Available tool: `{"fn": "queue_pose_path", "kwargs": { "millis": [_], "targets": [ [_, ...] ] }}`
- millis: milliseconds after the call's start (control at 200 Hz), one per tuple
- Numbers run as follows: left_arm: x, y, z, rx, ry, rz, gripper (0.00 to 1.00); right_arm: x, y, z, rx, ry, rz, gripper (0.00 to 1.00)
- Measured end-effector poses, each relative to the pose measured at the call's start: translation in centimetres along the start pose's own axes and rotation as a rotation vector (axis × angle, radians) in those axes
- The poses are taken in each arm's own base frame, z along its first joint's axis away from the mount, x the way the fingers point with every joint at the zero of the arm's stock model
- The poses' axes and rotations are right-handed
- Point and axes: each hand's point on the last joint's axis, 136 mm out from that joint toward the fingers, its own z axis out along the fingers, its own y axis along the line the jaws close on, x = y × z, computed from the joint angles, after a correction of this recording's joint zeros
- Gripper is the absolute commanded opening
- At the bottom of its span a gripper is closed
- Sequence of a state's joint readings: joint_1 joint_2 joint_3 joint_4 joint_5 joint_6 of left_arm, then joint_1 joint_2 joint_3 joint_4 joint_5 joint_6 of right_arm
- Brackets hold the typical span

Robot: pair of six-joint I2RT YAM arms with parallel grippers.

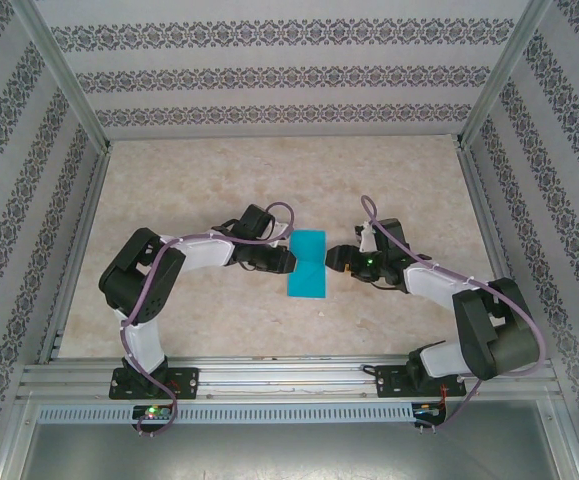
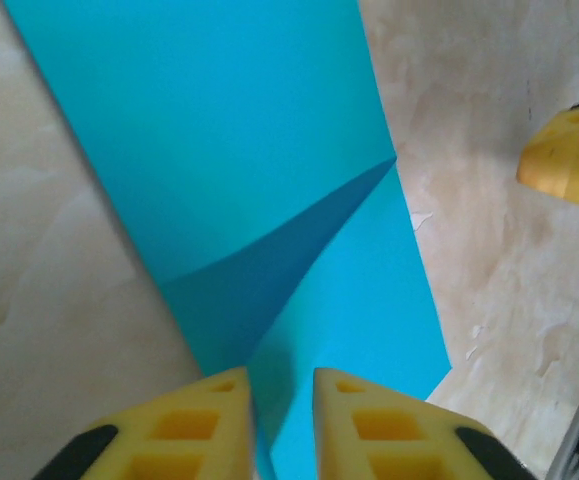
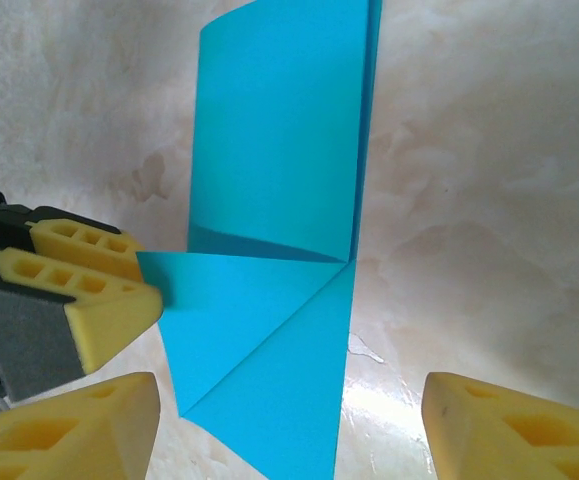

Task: Fold a paper plane with a square sheet of paper (fold left side to right side)

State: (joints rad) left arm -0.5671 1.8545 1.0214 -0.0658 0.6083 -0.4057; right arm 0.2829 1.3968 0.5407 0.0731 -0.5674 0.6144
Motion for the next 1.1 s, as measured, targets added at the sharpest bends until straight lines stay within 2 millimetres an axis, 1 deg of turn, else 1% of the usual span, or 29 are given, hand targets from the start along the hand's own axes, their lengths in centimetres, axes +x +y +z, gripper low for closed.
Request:
{"fn": "queue_pose_path", "kwargs": {
  "millis": [80,155,355,520,714,814,934,1099],
  "targets": [
    [-0.3,-0.1,0.0,0.006,-0.012,0.005,0.05,0.1,0.3,0.0,-0.020,0.005,-0.005,0.65],
    [-0.6,-0.3,0.0,0.014,-0.031,0.013,0.03,0.2,0.6,0.1,-0.041,0.007,-0.009,0.63],
    [-0.1,-0.3,-0.9,0.014,-0.078,0.011,0.03,0.1,1.5,0.8,-0.086,0.008,-0.016,0.59],
    [-0.2,-0.4,-1.6,0.008,-0.117,0.013,0.03,1.0,2.3,2.1,-0.108,0.037,-0.031,0.58],
    [-0.4,-0.2,-1.8,-0.003,-0.137,0.012,0.03,2.0,2.5,3.7,-0.111,0.076,-0.019,0.56],
    [-0.5,-0.2,-1.8,-0.003,-0.139,0.013,0.03,1.8,2.9,4.4,-0.121,0.081,-0.023,0.55],
    [-0.5,-0.2,-1.8,-0.002,-0.139,0.009,0.03,1.3,3.7,5.2,-0.136,0.076,-0.029,0.52],
    [-0.5,-0.2,-1.8,-0.002,-0.139,0.003,0.04,1.1,3.9,6.3,-0.143,0.079,-0.022,0.47]
  ]
}}
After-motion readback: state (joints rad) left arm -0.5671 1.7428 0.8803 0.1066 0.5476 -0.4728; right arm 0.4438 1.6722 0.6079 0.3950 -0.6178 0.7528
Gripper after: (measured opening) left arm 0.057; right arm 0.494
